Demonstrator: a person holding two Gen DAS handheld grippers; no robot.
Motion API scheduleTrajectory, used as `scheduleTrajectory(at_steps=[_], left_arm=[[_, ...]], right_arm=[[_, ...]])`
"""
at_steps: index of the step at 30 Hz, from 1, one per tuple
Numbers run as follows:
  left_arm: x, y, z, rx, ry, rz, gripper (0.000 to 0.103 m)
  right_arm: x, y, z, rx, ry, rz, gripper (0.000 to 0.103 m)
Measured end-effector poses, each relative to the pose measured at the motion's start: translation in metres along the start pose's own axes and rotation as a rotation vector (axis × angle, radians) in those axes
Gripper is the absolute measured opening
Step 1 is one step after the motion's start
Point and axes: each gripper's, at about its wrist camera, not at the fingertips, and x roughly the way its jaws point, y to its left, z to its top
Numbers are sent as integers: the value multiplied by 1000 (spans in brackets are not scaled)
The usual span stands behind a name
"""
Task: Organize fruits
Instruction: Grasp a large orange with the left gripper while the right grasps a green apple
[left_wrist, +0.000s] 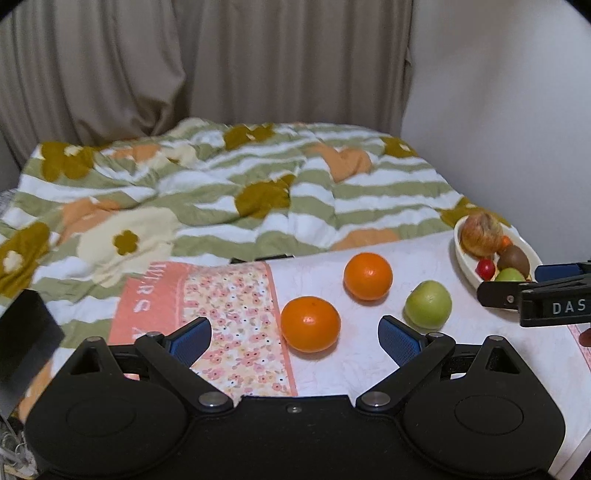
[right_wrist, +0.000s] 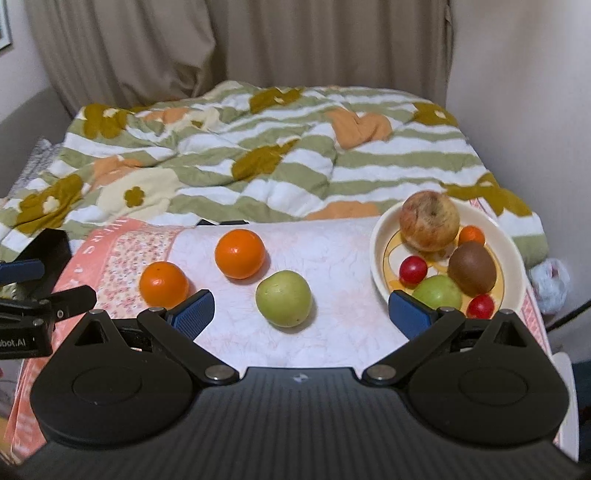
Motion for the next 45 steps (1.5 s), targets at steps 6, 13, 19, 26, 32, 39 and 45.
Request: scheduleTrajectory(at_steps=[6, 13, 19, 26, 32, 39, 45], left_arm=[[30, 11, 4, -6, 54, -32, 99], [64, 7, 5, -29, 106, -41, 99], [87, -5, 6, -23, 144, -22, 96], [103, -6, 7, -41, 168, 3, 84], [108, -7, 7, -59, 169, -13, 72], [108, -14, 7, -34, 168, -11, 64], [105, -14, 6, -32, 172, -12, 64]], right_arm=[[34, 11, 6, -9, 53, -39, 103], [71, 16, 11, -50, 120, -49, 103], [91, 12, 16, -72, 162, -17, 103], [113, 7, 14, -75, 219, 37, 102], [122, 1, 11, -56, 244, 75, 93], [125, 1, 10, -66, 252, 93, 86], [125, 1, 9, -65, 251, 100, 86]])
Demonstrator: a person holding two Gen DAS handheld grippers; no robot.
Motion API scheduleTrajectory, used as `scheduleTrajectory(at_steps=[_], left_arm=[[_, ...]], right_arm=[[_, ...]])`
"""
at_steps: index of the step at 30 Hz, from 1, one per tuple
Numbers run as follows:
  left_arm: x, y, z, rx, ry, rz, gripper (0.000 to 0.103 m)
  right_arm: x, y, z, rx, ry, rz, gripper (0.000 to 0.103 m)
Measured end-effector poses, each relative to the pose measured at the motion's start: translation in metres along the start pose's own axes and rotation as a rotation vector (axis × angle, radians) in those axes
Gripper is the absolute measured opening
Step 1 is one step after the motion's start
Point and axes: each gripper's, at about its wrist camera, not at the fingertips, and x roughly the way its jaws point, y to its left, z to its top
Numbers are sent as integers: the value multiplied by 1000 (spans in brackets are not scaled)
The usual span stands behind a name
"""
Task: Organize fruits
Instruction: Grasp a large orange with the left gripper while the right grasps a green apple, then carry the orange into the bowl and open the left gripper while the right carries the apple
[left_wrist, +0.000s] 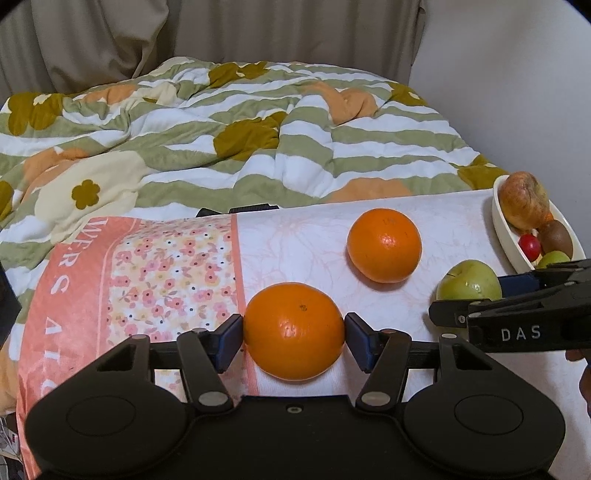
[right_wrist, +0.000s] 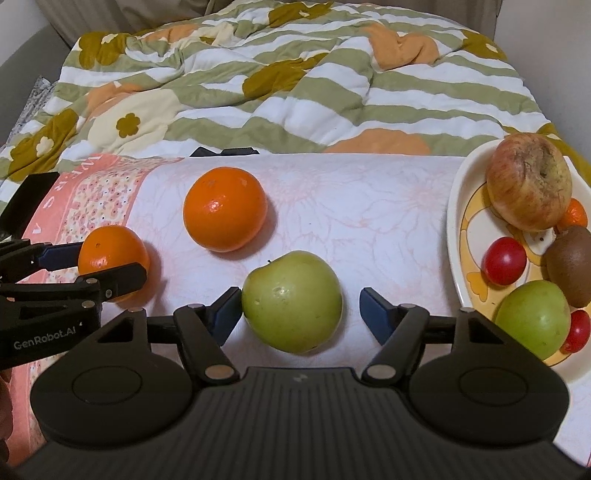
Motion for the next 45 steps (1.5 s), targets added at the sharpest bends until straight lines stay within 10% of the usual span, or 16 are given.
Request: scheduleTrajectory(at_steps=[4, 27, 45], left_arm=[[-3, 1, -4, -8, -2, -5, 64], [-87, 0, -24, 38, -146, -89, 63], [-135, -72, -16, 116, -265, -222, 63]], right_arm=[[-1, 1, 0, -4, -9, 26, 72], [-92, 25, -38, 67, -160, -34, 71], [-192, -41, -96, 215, -282, -173, 71]])
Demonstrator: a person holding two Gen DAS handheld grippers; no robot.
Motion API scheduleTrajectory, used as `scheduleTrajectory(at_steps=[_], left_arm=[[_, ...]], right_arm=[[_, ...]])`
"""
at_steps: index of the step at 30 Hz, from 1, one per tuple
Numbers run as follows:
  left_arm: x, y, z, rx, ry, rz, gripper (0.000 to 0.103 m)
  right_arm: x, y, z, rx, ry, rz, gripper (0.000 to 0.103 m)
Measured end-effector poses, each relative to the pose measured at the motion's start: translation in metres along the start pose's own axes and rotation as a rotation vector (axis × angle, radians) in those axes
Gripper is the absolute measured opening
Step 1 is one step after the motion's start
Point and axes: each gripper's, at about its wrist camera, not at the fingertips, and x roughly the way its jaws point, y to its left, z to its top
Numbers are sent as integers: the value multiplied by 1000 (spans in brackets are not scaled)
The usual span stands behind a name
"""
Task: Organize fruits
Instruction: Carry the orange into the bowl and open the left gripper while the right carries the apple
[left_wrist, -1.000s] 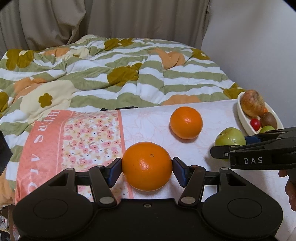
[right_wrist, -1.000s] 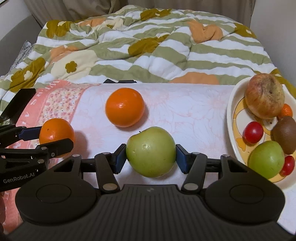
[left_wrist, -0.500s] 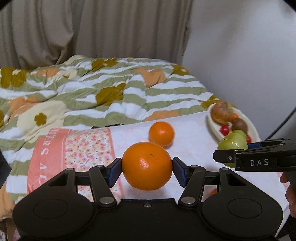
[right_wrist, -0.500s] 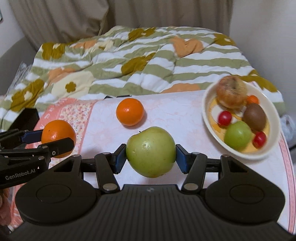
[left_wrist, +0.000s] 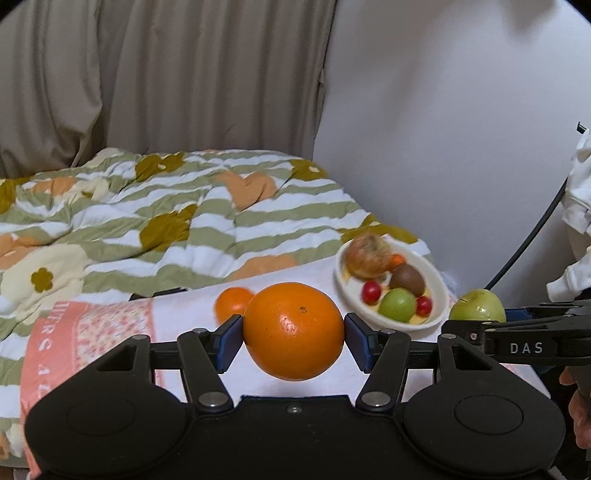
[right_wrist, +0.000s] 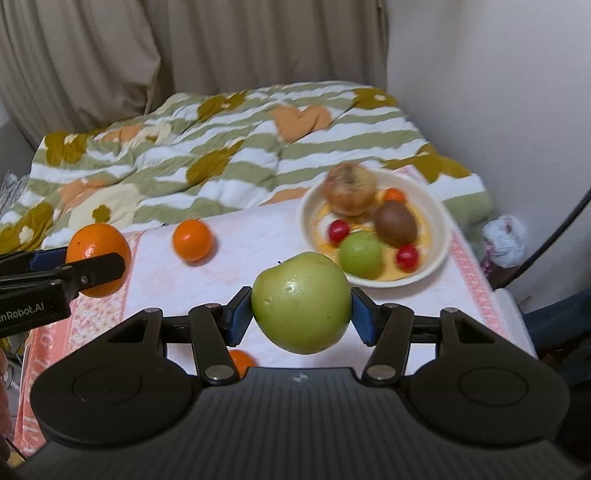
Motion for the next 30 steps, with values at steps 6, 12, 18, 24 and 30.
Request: scheduleTrajectory(at_steps=[6, 12, 18, 24, 30], left_arm=[[13, -41, 11, -46, -20, 36, 63], [42, -81, 23, -85, -21, 82, 63], [78, -105, 34, -130, -18, 139, 63], [116, -113, 40, -148, 18, 176, 63], [155, -112, 43, -104, 67, 191, 63]], right_arm=[[-4, -56, 13, -19, -4, 19, 71], [13, -111, 32, -64, 12, 53, 71], [42, -150, 51, -122, 25, 90, 71], [75, -169, 68, -147, 41, 130, 71], [103, -173, 76, -146, 73, 155, 71]])
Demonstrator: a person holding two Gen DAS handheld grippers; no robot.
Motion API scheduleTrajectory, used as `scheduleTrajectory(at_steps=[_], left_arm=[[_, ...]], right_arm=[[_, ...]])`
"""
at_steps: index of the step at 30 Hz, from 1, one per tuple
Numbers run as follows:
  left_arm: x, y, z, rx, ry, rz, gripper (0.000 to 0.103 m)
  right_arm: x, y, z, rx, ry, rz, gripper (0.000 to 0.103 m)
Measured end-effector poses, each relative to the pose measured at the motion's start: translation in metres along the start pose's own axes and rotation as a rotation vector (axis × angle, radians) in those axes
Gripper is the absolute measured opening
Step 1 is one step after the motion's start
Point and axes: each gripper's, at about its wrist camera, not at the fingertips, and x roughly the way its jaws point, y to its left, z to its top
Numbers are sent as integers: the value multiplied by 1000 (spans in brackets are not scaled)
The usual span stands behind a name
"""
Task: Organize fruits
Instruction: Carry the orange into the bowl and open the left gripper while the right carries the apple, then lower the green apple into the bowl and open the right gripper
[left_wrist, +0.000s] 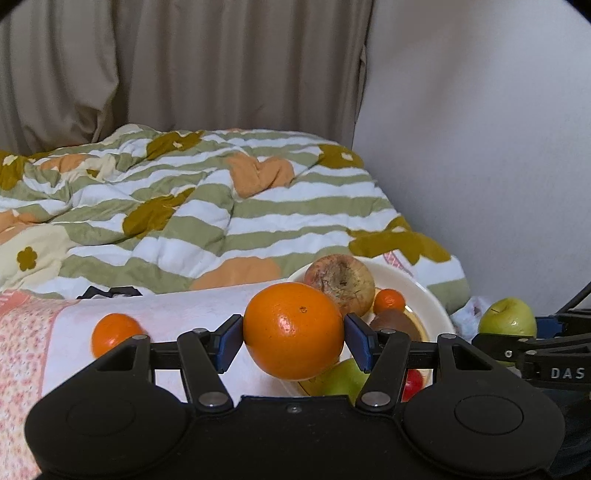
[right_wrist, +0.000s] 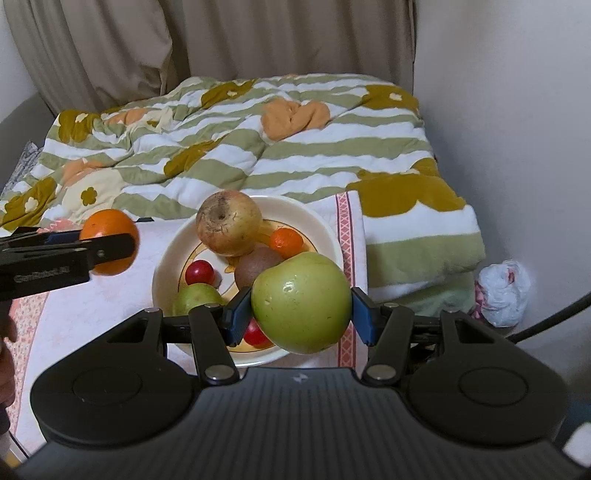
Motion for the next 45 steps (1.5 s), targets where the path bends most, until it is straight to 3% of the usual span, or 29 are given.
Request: scheduleTrajectory(at_steps=[9, 15, 17, 18, 19, 26, 33, 45], left_arm=[[48, -7, 6, 112, 50, 7, 64], [63, -7, 5, 136, 78, 16, 65], [64, -8, 7, 140, 67, 24, 80], [62, -8, 8, 150, 50, 35, 98], [58, -9, 9, 157, 31, 45, 103], [38, 7, 15, 133, 12, 47, 103], [13, 23, 10, 47, 5, 38, 103], [-11, 30, -9, 20, -3, 101, 103]], right_arm=[[26, -6, 7, 42, 34, 0, 71], [35, -7, 10, 62, 44, -6, 71], [36, -8, 11, 62, 48, -7, 71], [36, -7, 11, 62, 47, -7, 71], [36, -7, 12, 60, 46, -8, 71], [37, -7, 13, 50, 45, -13, 71], [52, -6, 17, 32, 44, -15, 71], [80, -8, 21, 23, 17, 3, 71]])
